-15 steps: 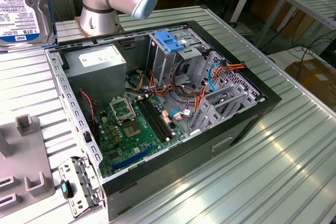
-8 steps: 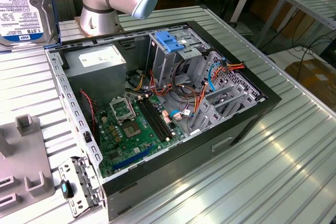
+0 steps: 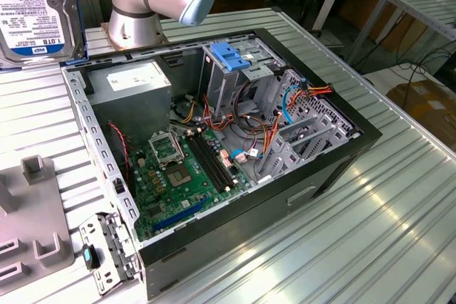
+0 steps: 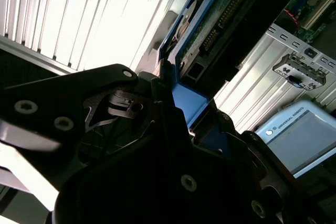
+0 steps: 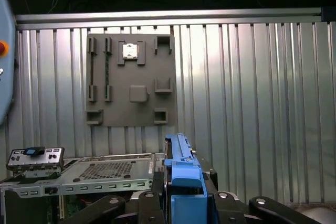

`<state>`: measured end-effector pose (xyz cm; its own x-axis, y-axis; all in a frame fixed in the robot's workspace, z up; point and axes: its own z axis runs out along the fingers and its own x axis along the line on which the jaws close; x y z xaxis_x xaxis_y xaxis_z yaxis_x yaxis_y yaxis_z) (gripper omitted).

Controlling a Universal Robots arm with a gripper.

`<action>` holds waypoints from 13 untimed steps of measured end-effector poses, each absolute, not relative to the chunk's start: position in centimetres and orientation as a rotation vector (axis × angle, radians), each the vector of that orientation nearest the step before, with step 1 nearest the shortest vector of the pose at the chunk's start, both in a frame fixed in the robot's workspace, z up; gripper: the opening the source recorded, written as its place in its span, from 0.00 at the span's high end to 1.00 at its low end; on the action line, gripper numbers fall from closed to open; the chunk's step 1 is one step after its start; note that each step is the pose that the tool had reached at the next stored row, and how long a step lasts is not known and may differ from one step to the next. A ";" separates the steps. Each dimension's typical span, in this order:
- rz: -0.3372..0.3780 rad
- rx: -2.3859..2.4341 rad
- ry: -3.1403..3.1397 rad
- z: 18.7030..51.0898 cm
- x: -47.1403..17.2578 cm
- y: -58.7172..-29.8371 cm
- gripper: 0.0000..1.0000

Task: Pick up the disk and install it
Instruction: 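Pick up the disk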

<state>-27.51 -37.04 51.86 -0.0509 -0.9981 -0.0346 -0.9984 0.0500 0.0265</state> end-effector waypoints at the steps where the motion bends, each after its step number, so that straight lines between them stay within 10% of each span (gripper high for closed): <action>1: 0.067 -2.160 2.271 51.9 -27.4 -37.0 0.63; 13: 0.068 -2.160 2.271 51.9 -26.6 -37.0 0.63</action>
